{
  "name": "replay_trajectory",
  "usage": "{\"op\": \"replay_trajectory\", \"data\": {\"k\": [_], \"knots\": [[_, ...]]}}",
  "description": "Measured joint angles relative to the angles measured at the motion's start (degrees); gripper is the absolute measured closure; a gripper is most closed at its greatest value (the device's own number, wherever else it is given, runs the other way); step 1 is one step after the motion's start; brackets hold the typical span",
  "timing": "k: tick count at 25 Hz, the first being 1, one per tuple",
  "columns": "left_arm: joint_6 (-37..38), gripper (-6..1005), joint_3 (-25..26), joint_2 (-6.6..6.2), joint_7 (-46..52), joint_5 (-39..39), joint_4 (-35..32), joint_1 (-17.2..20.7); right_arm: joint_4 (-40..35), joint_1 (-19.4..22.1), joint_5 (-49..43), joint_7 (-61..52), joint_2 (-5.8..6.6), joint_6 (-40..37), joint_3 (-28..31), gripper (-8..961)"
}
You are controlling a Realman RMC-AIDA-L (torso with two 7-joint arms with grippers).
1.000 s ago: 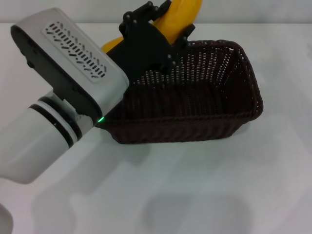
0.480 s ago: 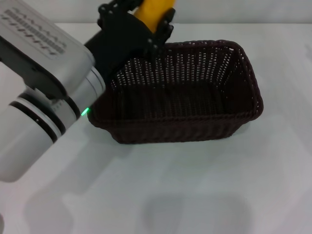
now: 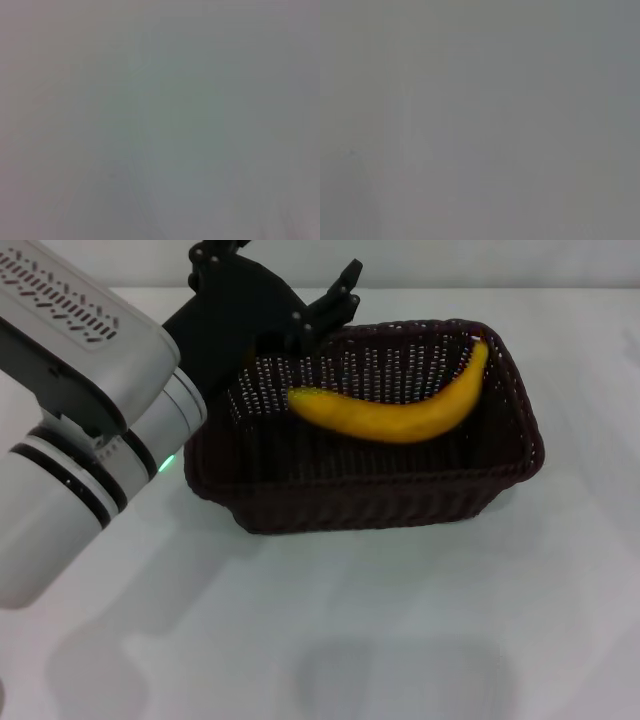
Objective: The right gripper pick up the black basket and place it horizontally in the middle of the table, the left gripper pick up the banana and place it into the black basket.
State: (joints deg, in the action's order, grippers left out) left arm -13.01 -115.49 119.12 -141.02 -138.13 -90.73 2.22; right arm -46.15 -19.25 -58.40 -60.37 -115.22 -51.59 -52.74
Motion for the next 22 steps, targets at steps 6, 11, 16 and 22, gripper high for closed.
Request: {"op": "replay_trajectory", "data": {"k": [6, 11, 16, 22], "knots": [[-0.1, 127, 1.2, 0.06, -1.5, 0.6, 0.7, -0.4, 0.2, -0.1, 0.0, 0.1, 0.0, 0.1, 0.0, 129], [-0.9, 107, 3.1, 0.26, -4.1, 0.6, 2.1, -0.7, 1.2, -0.5, 0.0, 0.4, 0.01, 0.1, 0.0, 129], [-0.7, 110, 5.6, 0.39, -3.8, -1.2, 2.6, -1.1, 1.7, -0.9, 0.1, 0.5, 0.09, 0.2, 0.0, 129], [-0.2, 113, 10.9, 0.41, -3.6, -13.9, 4.5, -2.1, 1.9, -1.4, 0.0, 0.6, 0.17, 0.4, 0.1, 129]]}}
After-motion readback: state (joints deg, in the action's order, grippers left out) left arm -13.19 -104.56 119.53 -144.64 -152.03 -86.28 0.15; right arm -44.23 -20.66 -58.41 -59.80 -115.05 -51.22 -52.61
